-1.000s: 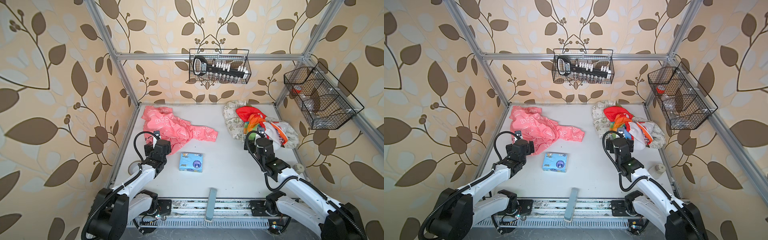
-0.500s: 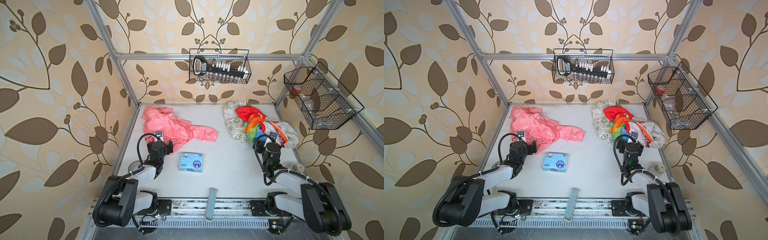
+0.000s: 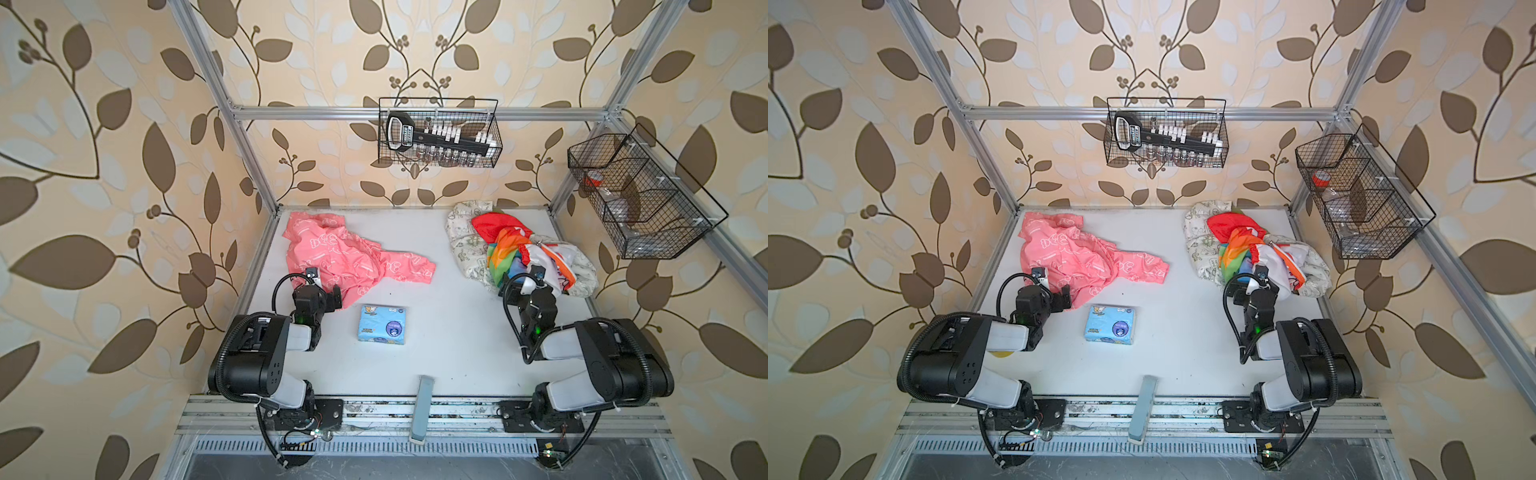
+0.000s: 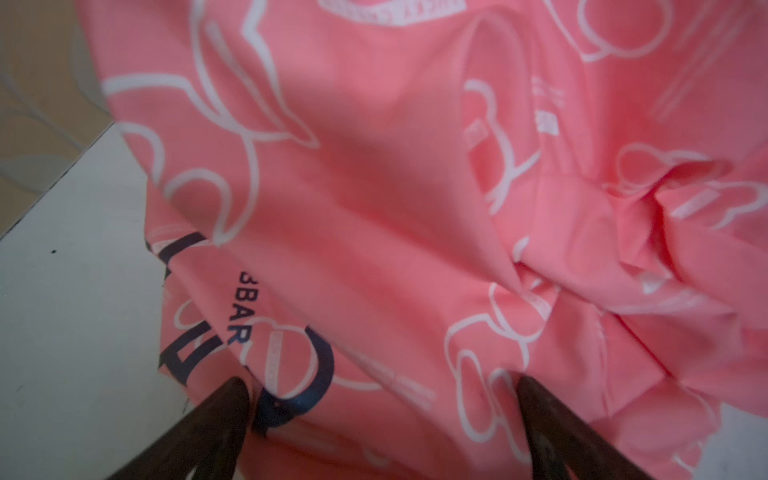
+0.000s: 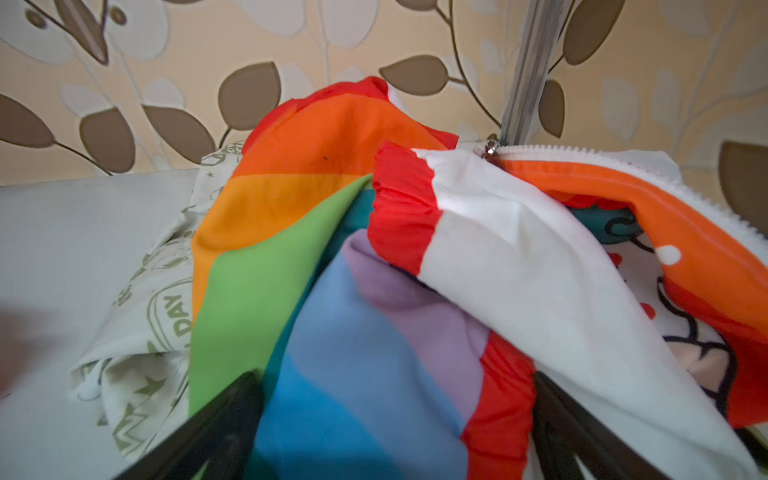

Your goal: Pick out a specific cloth from the pile

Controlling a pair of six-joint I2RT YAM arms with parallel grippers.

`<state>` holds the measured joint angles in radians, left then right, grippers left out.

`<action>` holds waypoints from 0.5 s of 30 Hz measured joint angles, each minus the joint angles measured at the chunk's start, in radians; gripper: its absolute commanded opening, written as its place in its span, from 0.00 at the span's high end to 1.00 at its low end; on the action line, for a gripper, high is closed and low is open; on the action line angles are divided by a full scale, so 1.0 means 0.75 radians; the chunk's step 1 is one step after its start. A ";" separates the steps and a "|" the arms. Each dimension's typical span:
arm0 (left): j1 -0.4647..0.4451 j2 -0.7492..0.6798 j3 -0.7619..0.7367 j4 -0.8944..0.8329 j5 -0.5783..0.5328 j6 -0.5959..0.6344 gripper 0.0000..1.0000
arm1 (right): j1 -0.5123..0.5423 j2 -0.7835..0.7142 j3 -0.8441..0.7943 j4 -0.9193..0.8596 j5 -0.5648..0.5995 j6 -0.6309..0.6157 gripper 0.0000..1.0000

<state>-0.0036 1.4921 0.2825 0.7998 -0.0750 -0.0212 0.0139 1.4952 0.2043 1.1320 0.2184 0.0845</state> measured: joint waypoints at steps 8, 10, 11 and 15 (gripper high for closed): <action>0.008 0.010 0.129 -0.077 0.066 -0.002 0.01 | -0.014 0.000 0.001 0.002 -0.049 0.000 0.00; 0.008 0.010 0.129 -0.097 0.067 -0.002 0.01 | -0.014 0.000 0.001 0.002 -0.051 0.001 0.00; 0.008 0.010 0.129 -0.104 0.068 -0.002 0.01 | -0.014 0.000 0.001 0.002 -0.053 0.000 0.00; 0.008 0.010 0.129 -0.117 0.072 -0.002 0.01 | -0.014 0.000 0.001 0.002 -0.056 0.000 0.00</action>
<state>0.0021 1.4998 0.3790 0.7116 -0.0208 -0.0223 0.0032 1.4952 0.2050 1.1336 0.1761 0.0845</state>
